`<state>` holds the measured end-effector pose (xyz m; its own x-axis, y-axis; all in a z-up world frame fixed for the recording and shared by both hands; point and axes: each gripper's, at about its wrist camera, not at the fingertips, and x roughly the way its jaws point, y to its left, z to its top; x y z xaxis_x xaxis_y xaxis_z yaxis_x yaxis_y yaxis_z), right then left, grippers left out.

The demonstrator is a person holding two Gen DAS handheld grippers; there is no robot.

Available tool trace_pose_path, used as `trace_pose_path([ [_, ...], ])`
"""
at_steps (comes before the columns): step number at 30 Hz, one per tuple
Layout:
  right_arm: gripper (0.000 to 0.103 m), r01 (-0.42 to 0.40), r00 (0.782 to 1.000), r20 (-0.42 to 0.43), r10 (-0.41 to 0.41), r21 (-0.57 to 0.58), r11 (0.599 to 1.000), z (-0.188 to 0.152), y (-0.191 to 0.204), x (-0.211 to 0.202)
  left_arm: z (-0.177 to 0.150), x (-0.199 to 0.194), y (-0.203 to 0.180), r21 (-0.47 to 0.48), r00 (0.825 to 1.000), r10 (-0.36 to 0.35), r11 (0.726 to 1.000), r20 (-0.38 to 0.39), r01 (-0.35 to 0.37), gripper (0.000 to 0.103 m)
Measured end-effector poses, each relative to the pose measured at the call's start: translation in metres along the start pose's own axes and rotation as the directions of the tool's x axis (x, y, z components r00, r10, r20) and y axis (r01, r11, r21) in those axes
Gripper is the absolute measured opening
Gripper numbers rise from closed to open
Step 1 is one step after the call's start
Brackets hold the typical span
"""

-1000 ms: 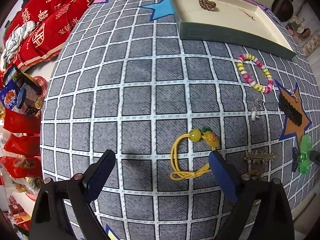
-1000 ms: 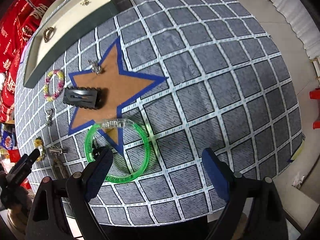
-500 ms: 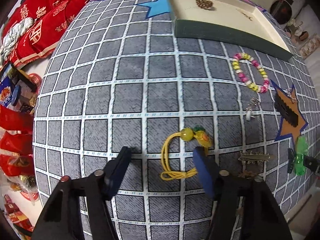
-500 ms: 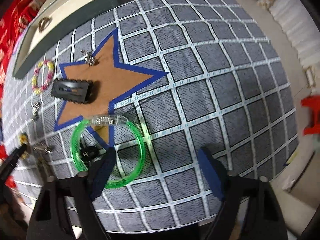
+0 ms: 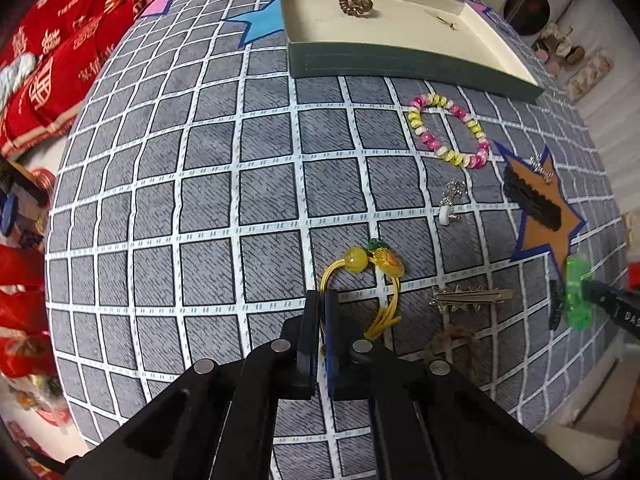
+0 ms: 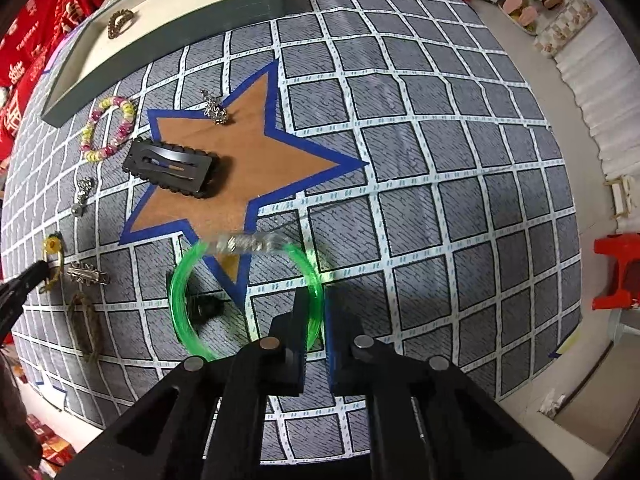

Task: Organize jewelry
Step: 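Grasp the yellow string bracelet with the left gripper while the right gripper grasps the green bangle, then lift both bracelets and carry them over the white tray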

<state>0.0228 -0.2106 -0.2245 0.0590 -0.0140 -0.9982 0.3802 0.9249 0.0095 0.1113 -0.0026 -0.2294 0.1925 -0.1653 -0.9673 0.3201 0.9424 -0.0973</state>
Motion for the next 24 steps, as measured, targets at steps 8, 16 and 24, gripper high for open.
trace_pose_path([
  [8,0.007,-0.063,0.998,0.031,0.062,0.016,0.998,0.006,-0.007,-0.023,-0.002,-0.018,0.011,-0.021,0.997,-0.049,0.999,0.055,0.050,0.010],
  [16,0.007,-0.097,0.993,0.070,0.095,0.019,0.995,0.026,-0.007,-0.050,0.013,-0.039,0.003,-0.013,0.992,-0.087,0.996,0.087,0.088,0.008],
  [24,0.007,-0.120,0.991,0.067,0.118,0.026,0.992,0.042,-0.025,-0.054,0.005,-0.036,0.000,-0.017,0.999,-0.019,1.000,0.042,0.019,0.008],
])
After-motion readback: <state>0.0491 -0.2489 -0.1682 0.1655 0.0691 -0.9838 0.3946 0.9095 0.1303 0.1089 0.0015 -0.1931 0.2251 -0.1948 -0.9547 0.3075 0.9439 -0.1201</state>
